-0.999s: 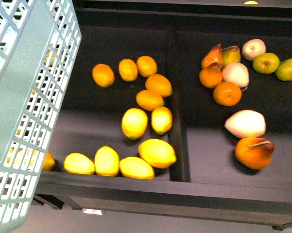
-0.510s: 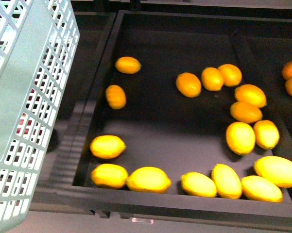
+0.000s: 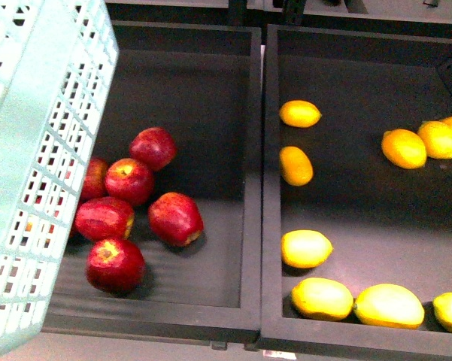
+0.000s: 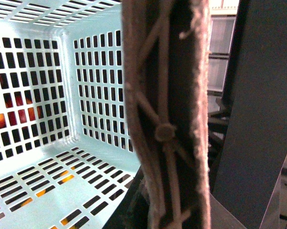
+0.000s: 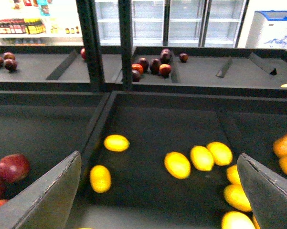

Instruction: Pick lemon and mango into basket

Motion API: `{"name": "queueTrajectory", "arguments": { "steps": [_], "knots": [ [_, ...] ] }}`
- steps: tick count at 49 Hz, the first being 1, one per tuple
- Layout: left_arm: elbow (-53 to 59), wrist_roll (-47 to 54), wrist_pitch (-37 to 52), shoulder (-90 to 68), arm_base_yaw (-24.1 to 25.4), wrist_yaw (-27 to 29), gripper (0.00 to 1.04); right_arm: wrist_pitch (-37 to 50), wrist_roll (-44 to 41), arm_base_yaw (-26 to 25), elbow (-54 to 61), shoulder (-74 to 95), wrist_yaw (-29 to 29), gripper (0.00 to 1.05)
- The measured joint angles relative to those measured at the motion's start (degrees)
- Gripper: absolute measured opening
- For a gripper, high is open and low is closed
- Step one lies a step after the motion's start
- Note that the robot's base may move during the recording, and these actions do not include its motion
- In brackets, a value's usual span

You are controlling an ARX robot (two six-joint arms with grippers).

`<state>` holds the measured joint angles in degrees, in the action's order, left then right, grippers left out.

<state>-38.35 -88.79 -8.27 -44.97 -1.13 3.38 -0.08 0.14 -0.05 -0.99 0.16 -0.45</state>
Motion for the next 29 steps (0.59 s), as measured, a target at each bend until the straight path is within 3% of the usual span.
{"name": "queueTrajectory", "arguments": {
  "steps": [11, 14, 17, 19, 23, 29],
  "knots": [
    [0.0, 0.9, -0.1, 0.1, 0.1, 0.0, 0.06, 0.0, 0.0, 0.0, 0.0, 0.0, 0.2, 0.96],
    [-2.5, 4.5, -6.1, -1.4, 0.2, -2.5, 0.06, 0.0, 0.0, 0.0, 0.0, 0.0, 0.2, 0.96],
    [-9.0, 19.9, -19.4, -6.1, -0.7, -6.2, 0.06, 0.0, 0.0, 0.0, 0.0, 0.0, 0.3, 0.96],
    [-10.4, 28.5, -22.0, -8.4, -2.1, -6.4, 0.06, 0.0, 0.0, 0.0, 0.0, 0.0, 0.3, 0.96],
    [-11.2, 39.9, -21.0, -13.0, -4.9, -4.9, 0.06, 0.0, 0.0, 0.0, 0.0, 0.0, 0.3, 0.96],
    [-12.8, 42.9, -17.2, -18.2, -8.0, -4.2, 0.06, 0.0, 0.0, 0.0, 0.0, 0.0, 0.5, 0.96]
  ]
}}
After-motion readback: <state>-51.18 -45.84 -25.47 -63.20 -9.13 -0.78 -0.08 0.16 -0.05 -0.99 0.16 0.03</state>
